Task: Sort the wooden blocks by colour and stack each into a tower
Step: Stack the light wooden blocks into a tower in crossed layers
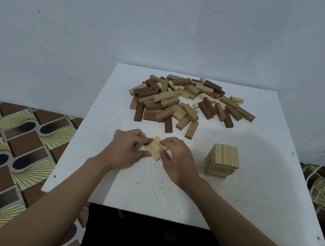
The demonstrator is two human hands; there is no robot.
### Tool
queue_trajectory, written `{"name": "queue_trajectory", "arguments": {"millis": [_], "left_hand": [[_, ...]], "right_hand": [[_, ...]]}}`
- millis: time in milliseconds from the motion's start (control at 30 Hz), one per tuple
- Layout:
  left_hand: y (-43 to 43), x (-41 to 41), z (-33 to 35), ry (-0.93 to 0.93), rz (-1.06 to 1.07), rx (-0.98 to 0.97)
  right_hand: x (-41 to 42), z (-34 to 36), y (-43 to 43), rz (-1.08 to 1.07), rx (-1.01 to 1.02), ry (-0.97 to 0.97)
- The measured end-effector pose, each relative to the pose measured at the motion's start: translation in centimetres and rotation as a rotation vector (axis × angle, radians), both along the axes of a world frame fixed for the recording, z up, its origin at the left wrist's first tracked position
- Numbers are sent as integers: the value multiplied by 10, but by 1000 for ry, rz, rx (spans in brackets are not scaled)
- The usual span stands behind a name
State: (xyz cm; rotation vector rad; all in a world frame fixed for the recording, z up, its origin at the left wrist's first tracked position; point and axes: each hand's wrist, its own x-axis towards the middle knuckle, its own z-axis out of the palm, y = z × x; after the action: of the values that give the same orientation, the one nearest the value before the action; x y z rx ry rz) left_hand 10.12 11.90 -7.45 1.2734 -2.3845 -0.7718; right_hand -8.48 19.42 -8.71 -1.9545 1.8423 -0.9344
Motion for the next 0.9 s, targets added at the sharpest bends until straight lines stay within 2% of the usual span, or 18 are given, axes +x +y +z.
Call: {"name": "queue_trajectory", "arguments": {"millis": [200, 333, 467, 633, 767, 900], "left_hand": [[12, -12, -1, 160, 144, 22], [16, -15, 0, 3, 107, -15], [20, -18, 1, 20, 156, -47], [31, -24, -9, 24, 259, -113], [32, -20, -12, 10, 252, -110], [39, -10, -18, -244, 191, -250]], "right_hand": [[-6, 4, -5, -10, 17, -11], [-9, 9, -6, 17, 49, -48], [-10, 10, -5, 26, 95, -43], [-10, 9, 6, -145, 179, -103], [-10, 12, 12, -116, 161, 2], [-7, 4, 17, -79, 122, 277]]}}
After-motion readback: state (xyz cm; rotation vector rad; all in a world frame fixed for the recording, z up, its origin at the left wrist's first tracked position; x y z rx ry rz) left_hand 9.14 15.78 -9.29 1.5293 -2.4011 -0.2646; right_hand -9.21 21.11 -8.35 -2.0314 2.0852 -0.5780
